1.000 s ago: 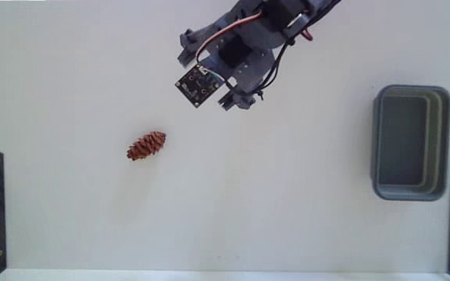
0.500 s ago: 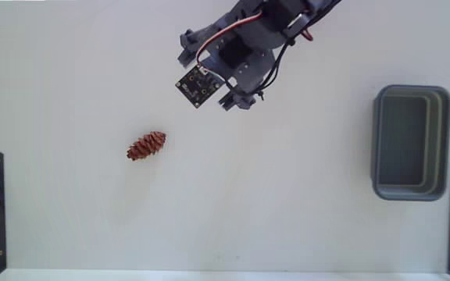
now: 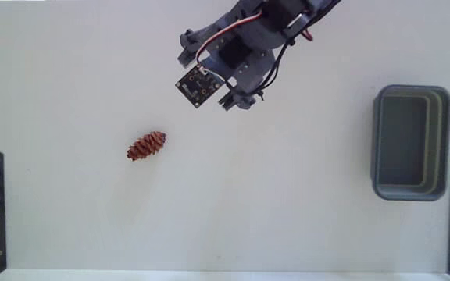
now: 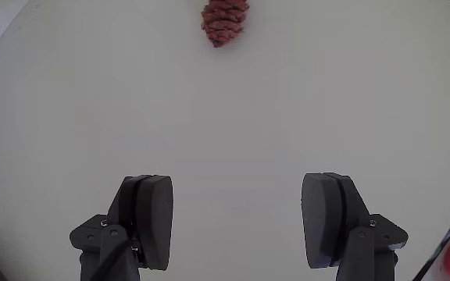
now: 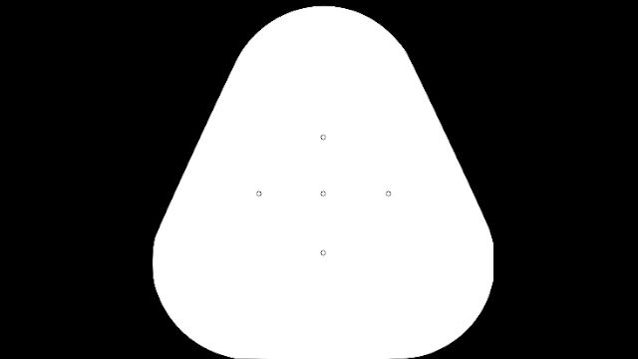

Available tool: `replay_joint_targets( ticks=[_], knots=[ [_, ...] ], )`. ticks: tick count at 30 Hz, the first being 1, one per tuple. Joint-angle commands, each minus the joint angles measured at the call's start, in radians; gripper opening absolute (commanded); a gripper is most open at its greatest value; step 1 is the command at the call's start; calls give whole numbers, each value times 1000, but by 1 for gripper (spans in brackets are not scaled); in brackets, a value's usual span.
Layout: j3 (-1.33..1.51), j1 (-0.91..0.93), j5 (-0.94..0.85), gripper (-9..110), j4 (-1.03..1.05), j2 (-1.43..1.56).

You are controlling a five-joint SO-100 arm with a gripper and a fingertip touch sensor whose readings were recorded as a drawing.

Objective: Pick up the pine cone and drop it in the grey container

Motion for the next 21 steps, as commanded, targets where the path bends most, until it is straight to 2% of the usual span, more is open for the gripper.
replay_joint_targets(
  ticks=[1, 21],
  knots=[
    [5, 3, 5, 110, 19, 38],
    [5, -17, 5, 110, 19, 38]
  ],
)
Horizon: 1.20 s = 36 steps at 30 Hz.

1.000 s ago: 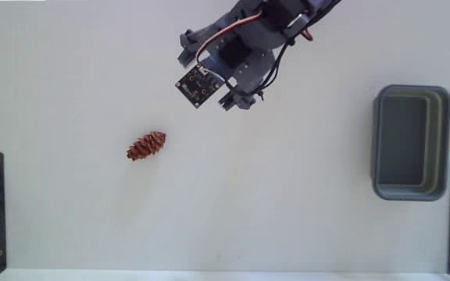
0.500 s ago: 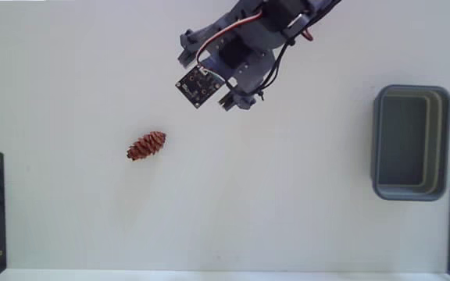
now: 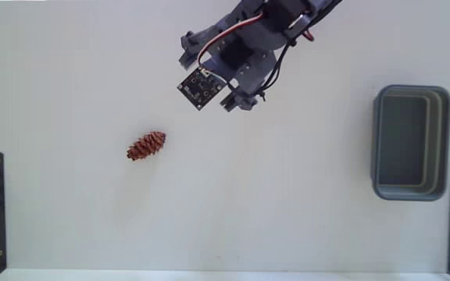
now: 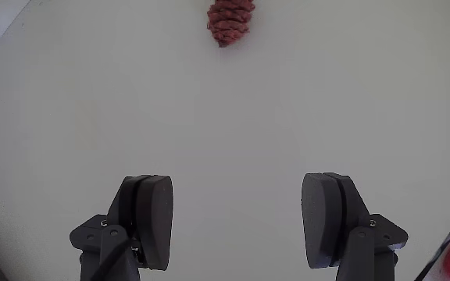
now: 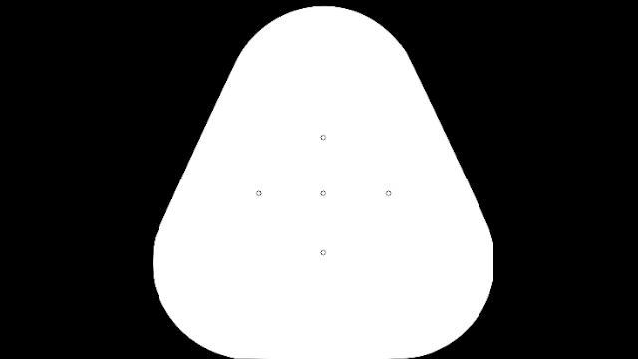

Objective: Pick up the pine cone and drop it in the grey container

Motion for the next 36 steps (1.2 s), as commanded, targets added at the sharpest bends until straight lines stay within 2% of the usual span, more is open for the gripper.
replay_joint_targets(
  ticks=[1, 17, 36],
  knots=[
    [5, -3, 5, 110, 19, 38],
    [0, -3, 5, 110, -22, -8],
    [-136, -3, 5, 110, -284, -406]
  ],
)
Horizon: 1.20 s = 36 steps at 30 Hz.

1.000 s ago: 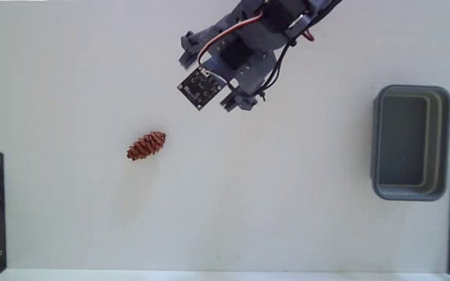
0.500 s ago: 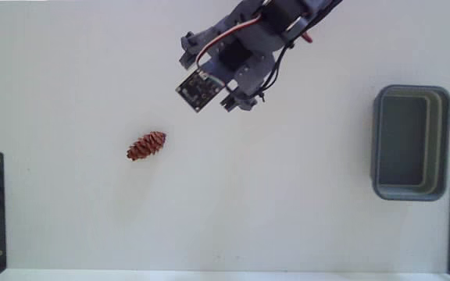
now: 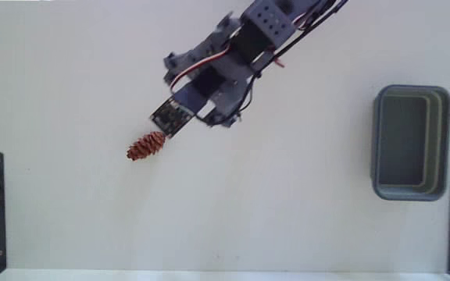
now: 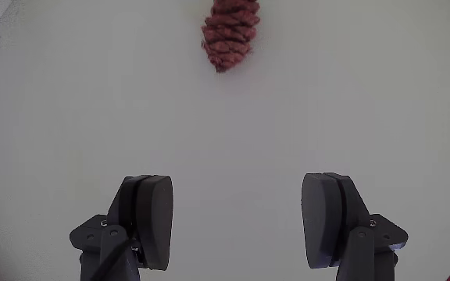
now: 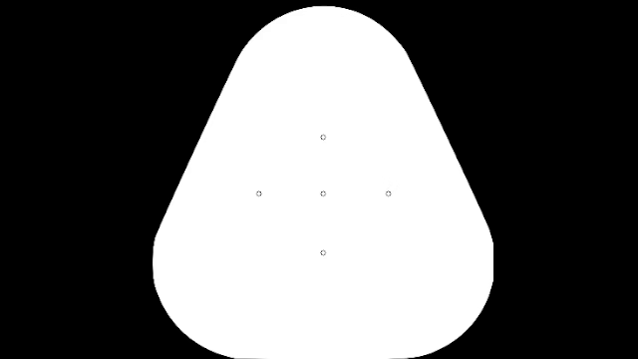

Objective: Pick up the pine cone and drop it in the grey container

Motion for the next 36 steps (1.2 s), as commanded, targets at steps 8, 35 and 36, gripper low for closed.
replay_joint_targets(
  ticks=[8, 35, 36],
  knots=[
    [-182, -3, 3, 110, -109, -208],
    [-746, -3, 3, 110, -108, -771],
    [-746, -3, 3, 110, -108, -771]
  ],
)
